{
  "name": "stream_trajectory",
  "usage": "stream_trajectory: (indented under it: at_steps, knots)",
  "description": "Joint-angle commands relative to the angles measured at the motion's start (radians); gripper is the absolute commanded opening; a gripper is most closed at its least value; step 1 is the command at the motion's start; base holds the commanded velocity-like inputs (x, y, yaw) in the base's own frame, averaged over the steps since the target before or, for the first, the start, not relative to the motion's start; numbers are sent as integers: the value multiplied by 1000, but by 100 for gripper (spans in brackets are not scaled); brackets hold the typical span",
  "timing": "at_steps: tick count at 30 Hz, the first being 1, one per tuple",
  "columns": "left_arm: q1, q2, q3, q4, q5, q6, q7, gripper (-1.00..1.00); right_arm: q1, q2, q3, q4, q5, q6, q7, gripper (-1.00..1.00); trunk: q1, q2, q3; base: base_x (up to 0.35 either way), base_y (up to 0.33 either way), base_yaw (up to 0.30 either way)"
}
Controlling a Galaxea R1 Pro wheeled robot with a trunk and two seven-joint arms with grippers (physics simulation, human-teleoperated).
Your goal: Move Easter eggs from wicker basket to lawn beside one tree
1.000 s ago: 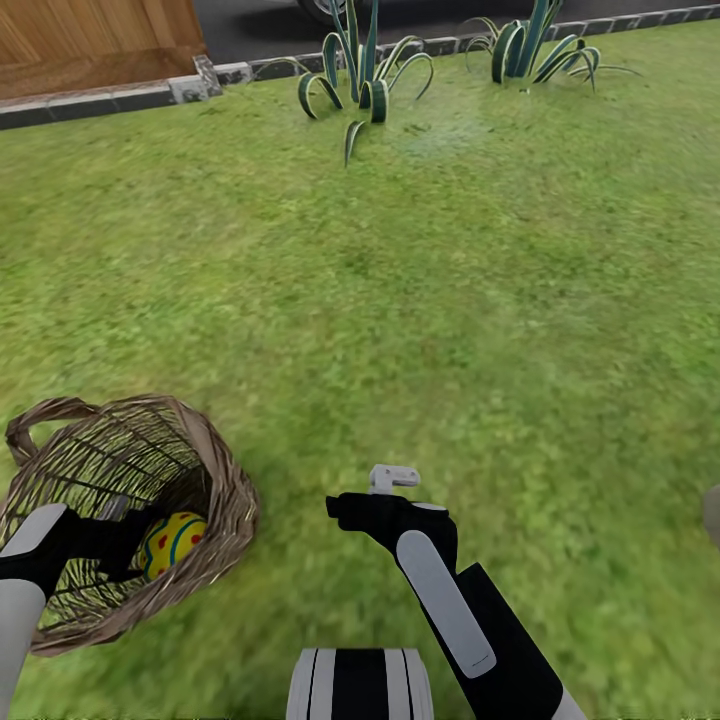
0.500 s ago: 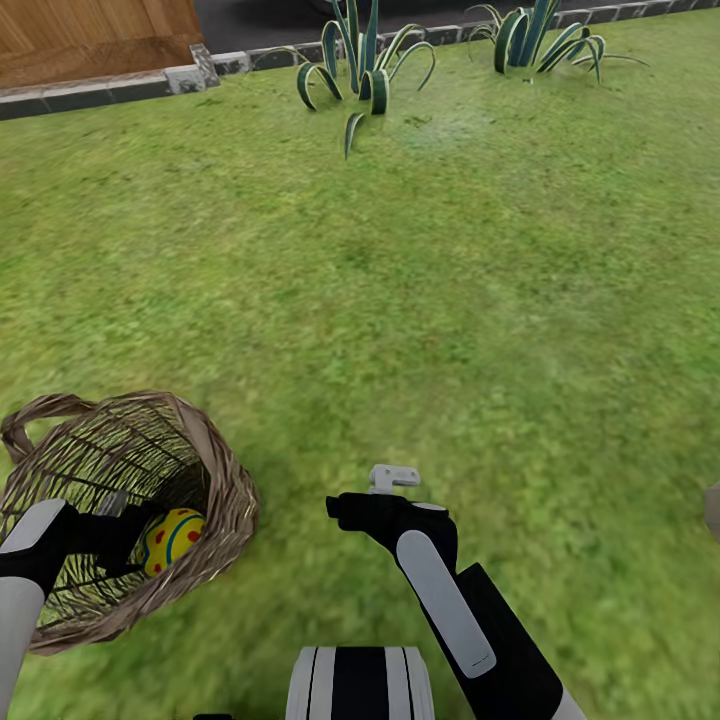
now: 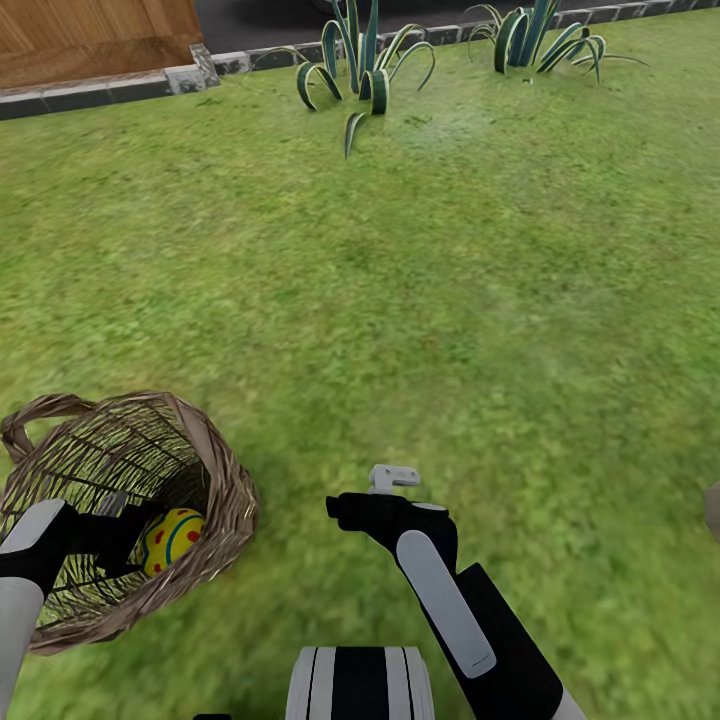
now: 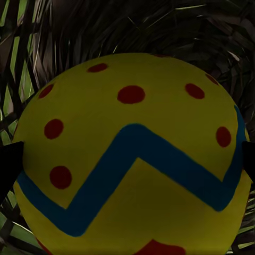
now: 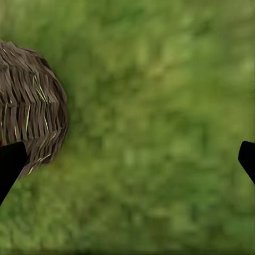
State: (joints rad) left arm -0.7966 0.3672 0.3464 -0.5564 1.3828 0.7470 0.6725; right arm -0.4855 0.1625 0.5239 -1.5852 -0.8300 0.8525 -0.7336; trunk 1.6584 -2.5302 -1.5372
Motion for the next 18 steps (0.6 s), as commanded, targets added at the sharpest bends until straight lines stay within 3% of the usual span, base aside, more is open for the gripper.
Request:
stream_trajectory:
  at_steps: [1, 6, 7, 18]
  knots:
    - [0, -1, 3, 36, 1, 5, 10, 100, -1, 0, 1, -1, -9, 2, -10, 100, 0, 0, -1, 0, 0, 0]
    - [0, -1, 3, 36, 1, 5, 10, 100, -1, 0, 1, -1, -9, 2, -10, 100, 0, 0, -1, 0, 0, 0]
    - [0, -1, 3, 36, 2, 5, 10, -100, -1, 0, 1, -1, -9, 2, -10, 100, 0, 0, -1, 0, 0, 0]
    - [0, -1, 2, 26, 1, 6, 7, -100, -1, 0, 1, -1, -9, 2, -10, 100, 0, 0, -1, 0, 0, 0]
